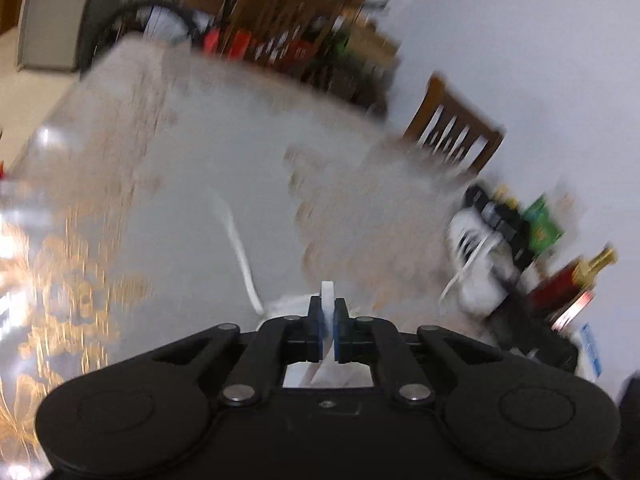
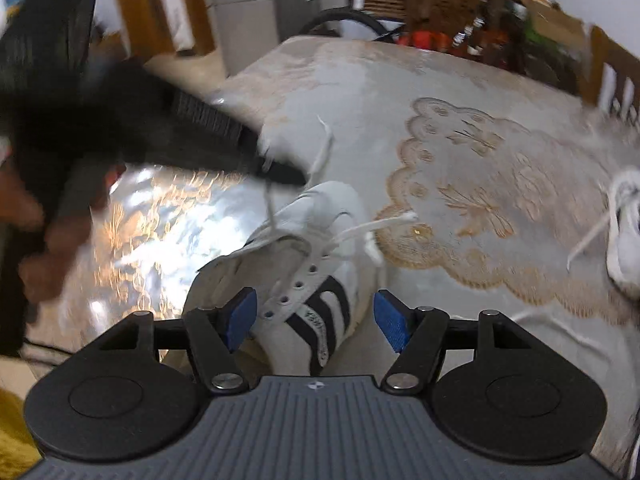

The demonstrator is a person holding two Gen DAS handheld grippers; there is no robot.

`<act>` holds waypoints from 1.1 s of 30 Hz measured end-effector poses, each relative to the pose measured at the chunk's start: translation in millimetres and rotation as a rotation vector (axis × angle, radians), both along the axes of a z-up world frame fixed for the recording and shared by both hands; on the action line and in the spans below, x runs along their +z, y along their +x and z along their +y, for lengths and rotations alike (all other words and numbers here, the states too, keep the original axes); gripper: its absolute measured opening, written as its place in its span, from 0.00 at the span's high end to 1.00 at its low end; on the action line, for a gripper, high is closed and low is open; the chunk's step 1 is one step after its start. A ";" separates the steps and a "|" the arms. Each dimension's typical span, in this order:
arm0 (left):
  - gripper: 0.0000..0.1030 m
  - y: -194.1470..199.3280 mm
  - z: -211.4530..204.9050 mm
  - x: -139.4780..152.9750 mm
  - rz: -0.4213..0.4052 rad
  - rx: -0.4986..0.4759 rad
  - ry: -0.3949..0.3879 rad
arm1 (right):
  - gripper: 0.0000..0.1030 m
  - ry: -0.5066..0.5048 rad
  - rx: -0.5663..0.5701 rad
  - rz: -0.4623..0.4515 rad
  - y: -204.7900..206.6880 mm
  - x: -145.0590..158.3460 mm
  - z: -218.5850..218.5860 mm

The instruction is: Lace up shoes with both hands

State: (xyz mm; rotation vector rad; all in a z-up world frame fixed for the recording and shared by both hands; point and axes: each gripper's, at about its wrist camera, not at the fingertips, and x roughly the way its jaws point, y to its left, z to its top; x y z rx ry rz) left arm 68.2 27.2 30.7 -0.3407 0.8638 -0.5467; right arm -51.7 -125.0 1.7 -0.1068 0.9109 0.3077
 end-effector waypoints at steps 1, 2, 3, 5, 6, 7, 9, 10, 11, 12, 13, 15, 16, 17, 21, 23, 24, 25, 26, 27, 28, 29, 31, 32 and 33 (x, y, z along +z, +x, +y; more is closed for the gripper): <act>0.97 1.3 1.9 8.3 -0.023 0.004 -0.013 | 0.34 -0.025 0.019 0.002 -0.4 -2.0 3.8; 0.97 3.1 4.0 14.2 -0.039 0.008 -0.022 | 0.34 -0.039 0.031 0.001 -1.5 -2.8 6.2; 0.97 4.8 6.0 19.0 -0.053 0.015 -0.028 | 0.34 -0.052 0.041 -0.002 -2.6 -3.4 8.2; 0.97 7.3 10.3 28.2 -0.079 0.029 -0.040 | 0.34 -0.065 0.057 -0.001 -3.7 -3.7 10.2; 0.97 8.4 12.4 32.7 -0.091 0.036 -0.046 | 0.33 -0.065 0.061 0.007 -3.0 -4.1 9.6; 0.97 9.0 14.3 38.4 -0.110 0.043 -0.051 | 0.33 -0.068 0.061 0.014 -2.4 -5.1 8.9; 0.97 8.8 16.6 51.0 -0.160 0.052 -0.049 | 0.33 -0.076 0.067 0.030 -2.5 -7.9 9.6; 0.97 8.9 18.2 56.4 -0.179 0.056 -0.052 | 0.33 -0.080 0.070 0.031 -3.7 -8.5 10.3; 0.97 9.7 20.4 60.9 -0.193 0.063 -0.054 | 0.33 -0.084 0.072 0.030 -5.0 -8.8 11.2; 0.97 11.0 22.4 65.0 -0.206 0.070 -0.050 | 0.32 -0.084 0.072 0.033 -4.9 -9.5 11.5; 0.97 12.3 24.4 69.0 -0.218 0.076 -0.046 | 0.32 -0.084 0.071 0.037 -4.6 -10.2 11.8; 0.96 18.7 26.0 68.1 -0.196 0.081 -0.041 | 0.31 -0.079 0.064 0.041 -4.1 -10.8 12.0; 0.96 23.4 24.5 63.5 -0.163 0.064 -0.025 | 0.31 -0.075 0.060 0.042 -4.0 -10.7 12.0; 0.96 26.0 22.8 56.8 -0.133 0.050 0.002 | 0.30 -0.072 0.056 0.044 -4.0 -10.6 11.3; 0.37 23.8 25.8 30.5 -0.050 0.088 0.108 | 0.30 -0.045 0.012 0.026 -6.6 -4.8 1.7; 0.31 19.7 34.3 17.0 -0.001 0.123 0.141 | 0.28 -0.015 -0.045 0.013 -7.4 0.4 -12.5; 0.31 17.2 39.2 11.1 0.020 0.133 0.149 | 0.25 0.033 -0.089 0.026 -6.4 2.2 -25.6; 0.31 14.9 44.5 4.7 0.046 0.137 0.159 | 0.22 0.096 -0.134 0.057 -4.5 1.8 -39.7; 0.31 12.3 49.4 -0.9 0.072 0.144 0.169 | 0.21 0.173 -0.191 0.099 -4.2 -2.1 -53.5; 0.31 9.2 53.9 -5.8 0.097 0.152 0.179 | 0.22 0.253 -0.251 0.143 -4.2 -6.7 -67.2; 0.31 4.3 59.2 -9.9 0.117 0.155 0.187 | 0.22 0.332 -0.310 0.187 -4.2 -11.3 -80.9; 0.31 -1.2 63.4 -12.1 0.128 0.153 0.189 | 0.22 0.398 -0.358 0.219 -6.2 -15.5 -90.8; 0.31 -10.8 63.3 -14.2 0.136 0.142 0.183 | 0.22 0.513 -0.383 0.253 -11.8 -19.2 -102.9; 0.30 -14.9 60.7 -15.1 0.140 0.129 0.185 | 0.22 0.561 -0.371 0.266 -13.8 -19.5 -106.0; 0.30 -18.5 56.8 -15.9 0.144 0.112 0.190 | 0.22 0.599 -0.362 0.271 -15.5 -19.1 -108.1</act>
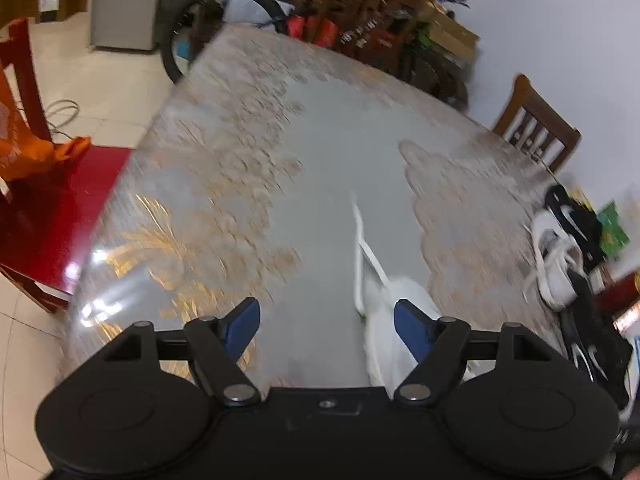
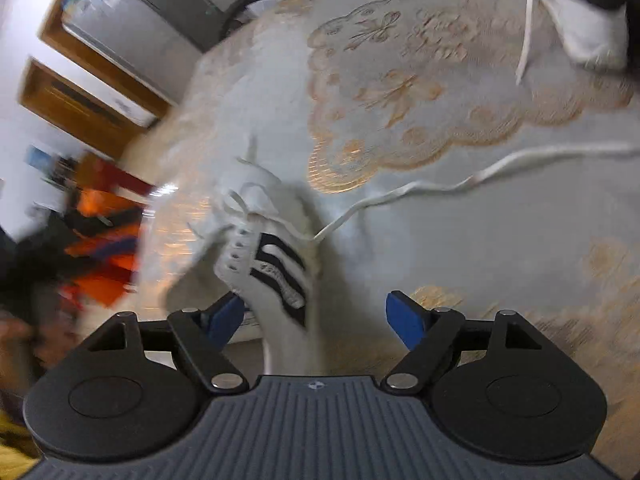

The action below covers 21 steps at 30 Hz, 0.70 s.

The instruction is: Lace up shoes with both hands

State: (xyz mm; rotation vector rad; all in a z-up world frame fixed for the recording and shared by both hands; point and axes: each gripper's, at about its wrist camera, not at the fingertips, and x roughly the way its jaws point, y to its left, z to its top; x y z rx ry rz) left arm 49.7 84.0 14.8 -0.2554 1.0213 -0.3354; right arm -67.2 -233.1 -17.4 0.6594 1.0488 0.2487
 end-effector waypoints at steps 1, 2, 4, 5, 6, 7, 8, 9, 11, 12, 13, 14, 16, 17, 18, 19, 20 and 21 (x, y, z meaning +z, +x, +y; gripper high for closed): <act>0.30 -3.6 -3.9 -0.8 0.006 -0.017 0.004 | 0.22 0.037 0.003 -0.005 -1.7 0.6 -2.0; 0.29 -7.1 -8.3 -1.4 0.008 -0.030 0.012 | 0.22 0.047 -0.019 -0.004 -2.3 0.5 -6.1; 0.29 -13.2 -16.3 -3.6 0.010 -0.043 0.024 | 0.22 0.056 -0.075 0.002 -3.0 0.0 -15.4; 0.29 -15.5 -20.7 -4.6 0.014 -0.047 0.021 | 0.22 0.060 -0.102 0.004 -3.4 -0.2 -20.0; 0.29 -18.1 -24.6 -5.2 0.018 -0.049 0.017 | 0.22 0.065 -0.130 0.007 -3.8 -0.5 -24.7; 0.29 -21.4 -26.9 -5.2 0.022 -0.048 0.013 | 0.24 0.046 -0.193 0.022 -4.8 -2.5 -32.4; 0.29 -24.2 -28.5 -5.7 0.024 -0.044 0.012 | 0.26 0.029 -0.253 0.037 -5.9 -4.9 -40.6; 0.29 -27.4 -30.1 -5.8 0.024 -0.042 0.011 | 0.30 0.013 -0.312 0.058 -6.2 -8.3 -51.1; 0.28 -34.8 -35.7 -5.6 0.025 -0.039 0.014 | 0.34 -0.027 -0.394 0.086 -5.5 -12.3 -68.7; 0.27 -37.7 -39.0 -6.3 0.026 -0.035 0.019 | 0.34 -0.053 -0.426 0.096 -4.2 -13.7 -77.0; 0.27 -40.7 -42.4 -6.9 0.029 -0.030 0.026 | 0.35 -0.082 -0.441 0.099 -1.8 -14.6 -82.6; 0.27 -43.9 -45.2 -7.2 0.029 -0.021 0.031 | 0.34 -0.109 -0.448 0.104 1.9 -15.6 -87.3; 0.27 -50.3 -49.9 -6.8 0.026 0.006 0.039 | 0.35 -0.129 -0.443 0.114 11.6 -19.4 -95.5; 0.27 -53.0 -51.1 -5.9 0.026 0.021 0.042 | 0.36 -0.127 -0.434 0.105 16.2 -20.3 -98.1; 0.27 -55.6 -51.9 -4.7 0.027 0.034 0.045 | 0.36 -0.135 -0.423 0.093 21.4 -19.7 -98.9; 0.26 -59.1 -52.2 -3.1 0.026 0.052 0.044 | 0.37 -0.145 -0.410 0.082 26.7 -18.9 -99.4; 0.26 -63.2 -52.5 -1.3 0.022 0.068 0.044 | 0.37 -0.166 -0.394 0.071 32.3 -18.3 -97.8; 0.26 -67.2 -52.9 0.3 0.018 0.082 0.047 | 0.37 -0.189 -0.375 0.056 38.2 -17.5 -95.3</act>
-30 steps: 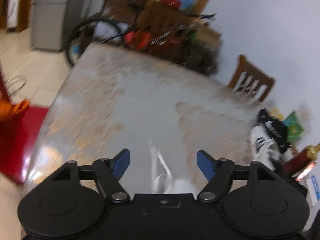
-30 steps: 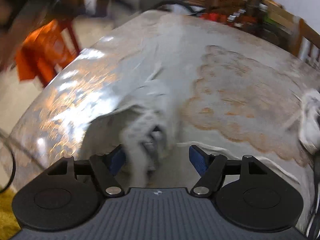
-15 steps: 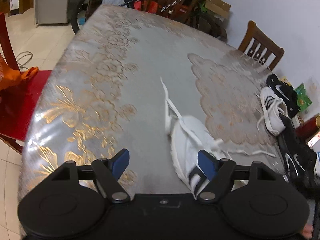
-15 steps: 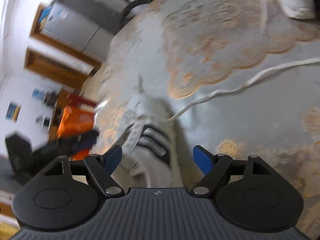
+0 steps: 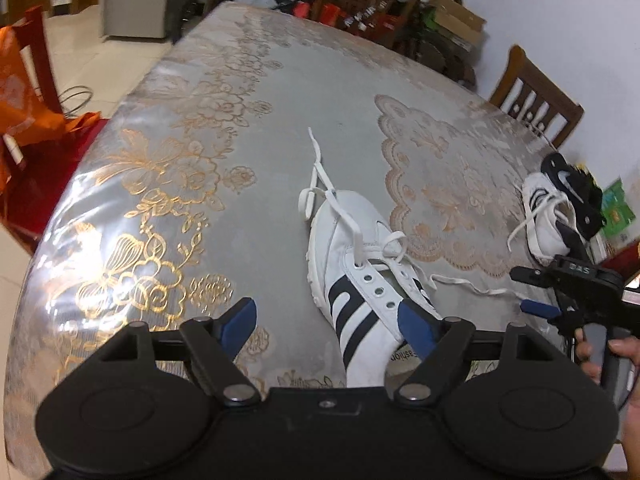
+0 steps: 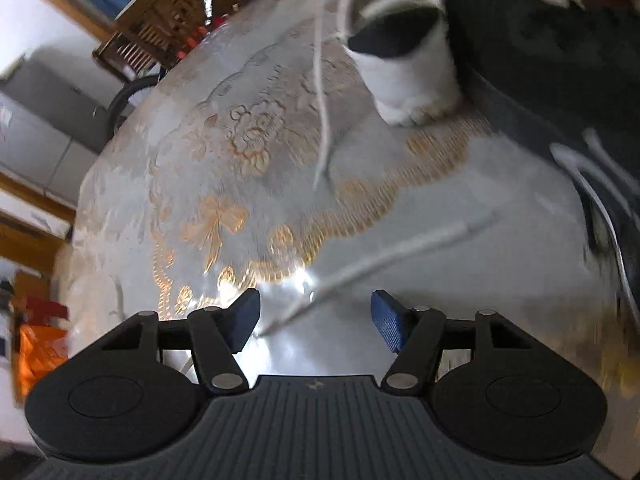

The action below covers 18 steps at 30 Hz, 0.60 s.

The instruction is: Lace up shoes with both hands

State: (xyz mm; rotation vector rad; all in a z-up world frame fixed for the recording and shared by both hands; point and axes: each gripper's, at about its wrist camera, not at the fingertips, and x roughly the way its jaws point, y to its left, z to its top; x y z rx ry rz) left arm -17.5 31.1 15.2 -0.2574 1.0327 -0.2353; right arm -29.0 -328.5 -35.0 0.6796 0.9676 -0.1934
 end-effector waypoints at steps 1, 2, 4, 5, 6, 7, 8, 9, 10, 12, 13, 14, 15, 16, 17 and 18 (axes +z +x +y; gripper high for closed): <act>0.26 -4.2 -0.6 1.3 -0.002 0.013 0.007 | 0.37 -0.025 0.029 0.001 6.6 -0.8 2.7; 0.26 -8.5 -1.3 2.4 -0.003 0.027 0.016 | 0.37 -0.051 0.058 0.003 13.2 -2.7 5.5; 0.26 -15.9 -3.7 3.8 0.003 0.052 0.038 | 0.37 -0.124 0.112 -0.010 22.4 -3.7 14.0; 0.26 -19.3 -5.6 4.3 0.006 0.062 0.050 | 0.41 -0.170 0.151 -0.014 27.1 -3.7 20.2; 0.25 -22.8 -7.8 4.9 0.008 0.072 0.061 | 0.54 -0.231 0.197 -0.020 30.8 -3.6 27.6; 0.25 -26.0 -10.1 5.4 0.010 0.079 0.068 | 0.66 -0.291 0.242 -0.031 33.9 -4.8 35.6; 0.25 -28.6 -12.6 5.6 0.013 0.083 0.072 | 0.69 -0.342 0.291 -0.053 36.3 -5.6 42.5; 0.25 -30.8 -15.4 5.5 0.018 0.087 0.075 | 0.69 -0.391 0.342 -0.077 38.6 -6.2 49.0; 0.25 -33.1 -18.2 5.4 0.022 0.090 0.078 | 0.69 -0.430 0.398 -0.110 40.0 -7.7 55.7; 0.25 -36.6 -24.8 3.4 0.034 0.088 0.086 | 0.69 -0.494 0.527 -0.189 39.2 -10.7 68.0; 0.25 -38.2 -29.0 2.1 0.041 0.084 0.094 | 0.69 -0.521 0.609 -0.235 38.4 -12.8 75.9; 0.25 -39.7 -33.6 0.9 0.048 0.080 0.106 | 0.69 -0.509 0.714 -0.272 35.6 -13.6 82.4; 0.25 -40.9 -38.3 -0.4 0.055 0.076 0.125 | 0.67 -0.486 0.824 -0.306 32.5 -14.0 88.4; 0.25 -42.1 -42.5 -1.8 0.060 0.071 0.146 | 0.65 -0.461 0.934 -0.340 29.4 -14.3 94.5; 0.25 -43.3 -46.3 -3.3 0.063 0.066 0.167 | 0.60 -0.465 1.017 -0.354 23.2 -13.5 100.2; 0.25 -44.2 -48.9 -4.8 0.068 0.062 0.180 | 0.56 -0.475 1.095 -0.363 16.3 -12.5 105.7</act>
